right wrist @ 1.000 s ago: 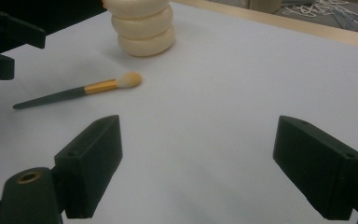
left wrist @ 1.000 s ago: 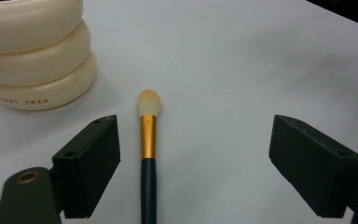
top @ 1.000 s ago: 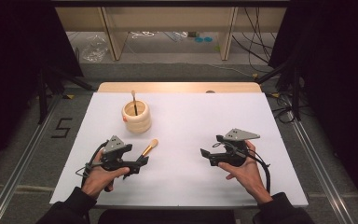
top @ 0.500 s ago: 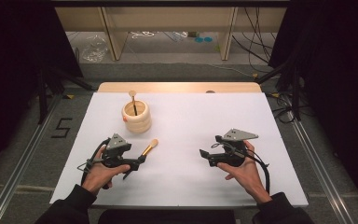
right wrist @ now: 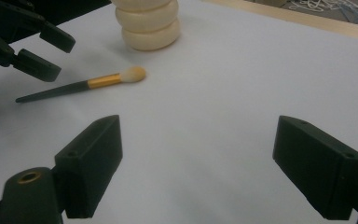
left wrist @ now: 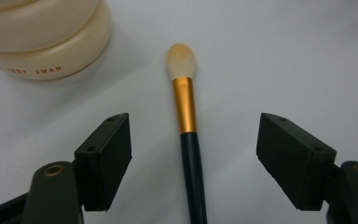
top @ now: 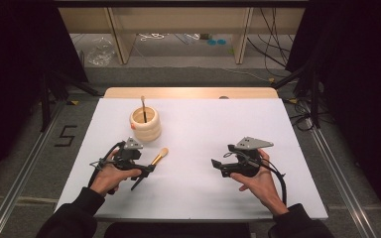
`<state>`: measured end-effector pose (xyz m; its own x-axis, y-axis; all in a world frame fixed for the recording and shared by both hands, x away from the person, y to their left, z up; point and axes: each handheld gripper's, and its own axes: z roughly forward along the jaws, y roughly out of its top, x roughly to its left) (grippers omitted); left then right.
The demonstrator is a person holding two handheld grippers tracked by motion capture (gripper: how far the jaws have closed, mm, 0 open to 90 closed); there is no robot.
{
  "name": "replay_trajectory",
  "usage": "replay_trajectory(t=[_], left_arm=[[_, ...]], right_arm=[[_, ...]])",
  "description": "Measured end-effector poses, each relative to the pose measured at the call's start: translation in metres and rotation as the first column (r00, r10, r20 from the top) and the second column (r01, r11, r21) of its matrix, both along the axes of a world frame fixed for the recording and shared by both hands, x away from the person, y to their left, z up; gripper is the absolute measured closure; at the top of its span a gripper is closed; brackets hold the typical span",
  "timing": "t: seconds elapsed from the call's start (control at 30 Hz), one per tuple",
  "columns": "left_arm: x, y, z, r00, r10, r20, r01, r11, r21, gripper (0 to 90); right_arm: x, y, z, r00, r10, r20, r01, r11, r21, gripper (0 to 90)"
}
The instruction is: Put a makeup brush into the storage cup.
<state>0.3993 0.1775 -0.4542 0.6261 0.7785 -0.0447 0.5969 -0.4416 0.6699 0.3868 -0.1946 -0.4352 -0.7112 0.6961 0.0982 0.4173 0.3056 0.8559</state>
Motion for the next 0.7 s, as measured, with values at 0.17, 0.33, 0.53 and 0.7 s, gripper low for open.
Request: replay_trajectory(t=[0.17,0.33,0.53,0.7], left_arm=[[0.006,-0.001,-0.002,0.9996,-0.008,-0.026,0.009,0.9996,0.025,28.0],[0.012,-0.002,-0.003,0.9946,-0.047,-0.092,0.054,0.9954,0.079,32.9],[0.017,0.0,-0.004,0.9906,-0.07,-0.118,0.082,0.9917,0.099,36.5],[0.021,0.001,-0.006,0.9862,-0.074,-0.148,0.091,0.9896,0.111,39.7]], right_arm=[[0.0,0.0,0.0,1.0,0.004,-0.005,-0.004,0.9999,-0.01,16.5],[0.0,0.002,0.0,0.9999,0.011,-0.007,-0.011,0.9999,-0.003,16.5],[0.0,0.002,-0.001,0.9999,0.014,-0.008,-0.014,0.9996,-0.024,16.7],[0.0,0.002,-0.001,0.9998,0.014,-0.013,-0.014,0.9997,-0.022,16.7]])
